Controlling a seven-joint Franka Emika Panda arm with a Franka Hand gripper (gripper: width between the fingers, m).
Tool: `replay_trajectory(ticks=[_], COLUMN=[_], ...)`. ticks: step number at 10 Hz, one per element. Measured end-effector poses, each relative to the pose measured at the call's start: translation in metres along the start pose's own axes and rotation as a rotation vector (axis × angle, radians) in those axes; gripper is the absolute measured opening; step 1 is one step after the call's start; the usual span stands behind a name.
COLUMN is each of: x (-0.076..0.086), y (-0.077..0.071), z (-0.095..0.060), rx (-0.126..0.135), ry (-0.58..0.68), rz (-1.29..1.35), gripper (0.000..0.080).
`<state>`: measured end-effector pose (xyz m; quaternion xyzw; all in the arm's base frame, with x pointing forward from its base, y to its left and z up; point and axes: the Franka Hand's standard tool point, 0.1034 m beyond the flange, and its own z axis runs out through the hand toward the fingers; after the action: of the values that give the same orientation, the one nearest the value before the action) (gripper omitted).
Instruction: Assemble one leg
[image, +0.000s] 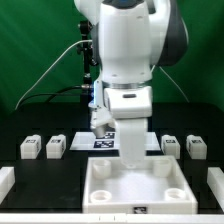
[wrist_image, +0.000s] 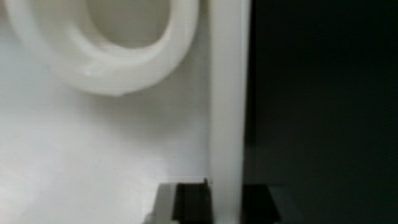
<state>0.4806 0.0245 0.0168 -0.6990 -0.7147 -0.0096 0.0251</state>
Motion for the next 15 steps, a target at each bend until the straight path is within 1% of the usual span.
replay_trajectory(ticks=[1, 2, 3, 5, 7, 9, 11, 12, 13, 14, 15], x=[0.012, 0.023, 0.029, 0.038, 0.041, 0.041, 0.040, 0.040, 0.040, 0.039, 0.039], y=[0.011, 0.016, 0.016, 0.016, 0.017, 0.017, 0.016, 0.016, 0.016, 0.016, 0.016], z=[0.001, 0.006, 0.007, 0.007, 0.007, 0.007, 0.007, 0.008, 0.008, 0.008, 0.008], rx=[-0.011, 0.004, 0.016, 0.023, 0.032, 0.026, 0.027, 0.027, 0.027, 0.027, 0.028], ry=[0.012, 0.023, 0.026, 0.028, 0.027, 0.029, 0.029, 0.029, 0.028, 0.028, 0.028], rz=[-0.011, 0.005, 0.036, 0.055, 0.057, 0.057, 0.058, 0.059, 0.060, 0.060, 0.060], gripper=[0.0060, 0.0061, 0.0061, 0.0061, 0.0061, 0.0061, 0.0061, 0.0248, 0.0407, 0.0407, 0.0574])
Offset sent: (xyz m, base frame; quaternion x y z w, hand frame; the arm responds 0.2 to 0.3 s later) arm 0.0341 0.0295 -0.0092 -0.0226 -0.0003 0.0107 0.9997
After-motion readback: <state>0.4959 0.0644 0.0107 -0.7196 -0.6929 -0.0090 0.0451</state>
